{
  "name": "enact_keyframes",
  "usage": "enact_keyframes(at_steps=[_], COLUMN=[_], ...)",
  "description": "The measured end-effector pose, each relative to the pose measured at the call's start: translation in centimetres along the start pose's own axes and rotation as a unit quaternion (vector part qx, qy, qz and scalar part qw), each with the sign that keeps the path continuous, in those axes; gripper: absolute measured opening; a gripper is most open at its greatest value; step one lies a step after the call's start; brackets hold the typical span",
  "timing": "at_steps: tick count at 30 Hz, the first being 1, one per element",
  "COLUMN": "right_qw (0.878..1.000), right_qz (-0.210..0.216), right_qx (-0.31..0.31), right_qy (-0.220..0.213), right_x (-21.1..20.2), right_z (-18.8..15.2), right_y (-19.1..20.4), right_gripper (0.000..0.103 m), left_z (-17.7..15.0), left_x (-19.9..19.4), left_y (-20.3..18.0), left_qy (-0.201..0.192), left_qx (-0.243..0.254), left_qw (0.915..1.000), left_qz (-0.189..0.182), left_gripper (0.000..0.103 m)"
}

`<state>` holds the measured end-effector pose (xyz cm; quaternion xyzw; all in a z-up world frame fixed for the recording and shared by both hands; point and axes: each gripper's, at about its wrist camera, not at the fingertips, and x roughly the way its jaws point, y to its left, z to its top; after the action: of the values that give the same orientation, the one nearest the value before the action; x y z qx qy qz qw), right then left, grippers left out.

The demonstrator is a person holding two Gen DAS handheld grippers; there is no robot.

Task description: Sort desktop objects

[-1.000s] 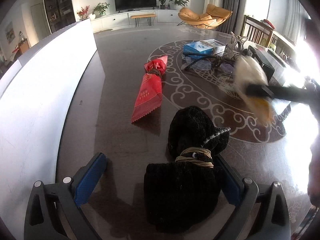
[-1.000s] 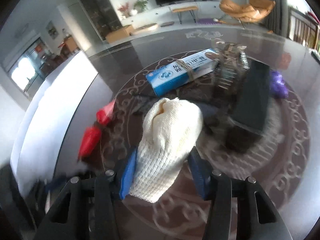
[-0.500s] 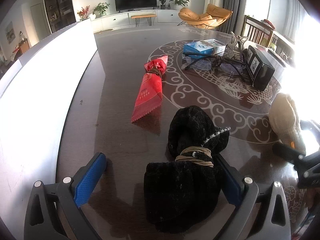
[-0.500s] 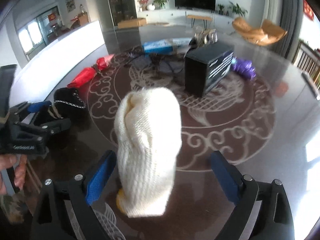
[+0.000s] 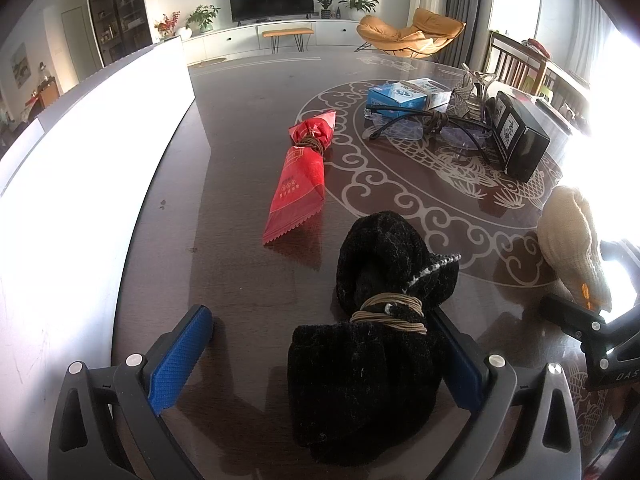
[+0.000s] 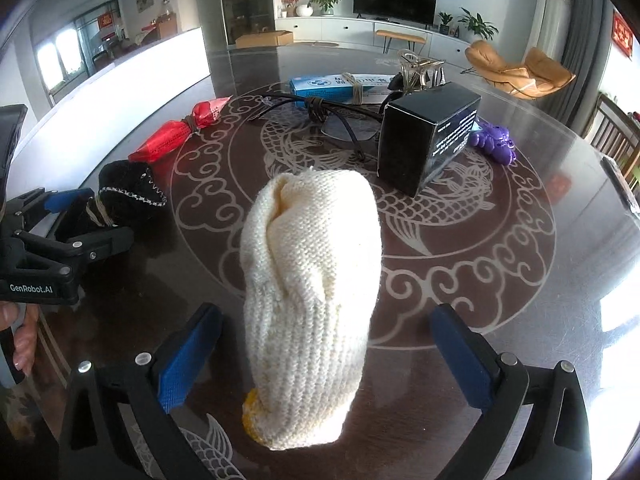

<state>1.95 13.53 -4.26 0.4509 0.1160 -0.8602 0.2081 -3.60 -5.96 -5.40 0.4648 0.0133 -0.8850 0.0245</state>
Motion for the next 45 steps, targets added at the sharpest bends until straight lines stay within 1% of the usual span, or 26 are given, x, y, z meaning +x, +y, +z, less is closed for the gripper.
enact_keyframes(at_steps=[45], right_qw=[1.0], right_qz=[-0.001], right_qx=[0.0], right_qy=[-0.001], right_x=[-0.08], right_z=[-0.16], right_y=[-0.05], right_gripper=[0.103], left_z=[-0.04], left_x=[-0.03], left_y=[-0.38], left_qy=[-0.001], left_qx=[0.003], left_qw=[1.0], left_qz=[-0.003], left_gripper=[0.103])
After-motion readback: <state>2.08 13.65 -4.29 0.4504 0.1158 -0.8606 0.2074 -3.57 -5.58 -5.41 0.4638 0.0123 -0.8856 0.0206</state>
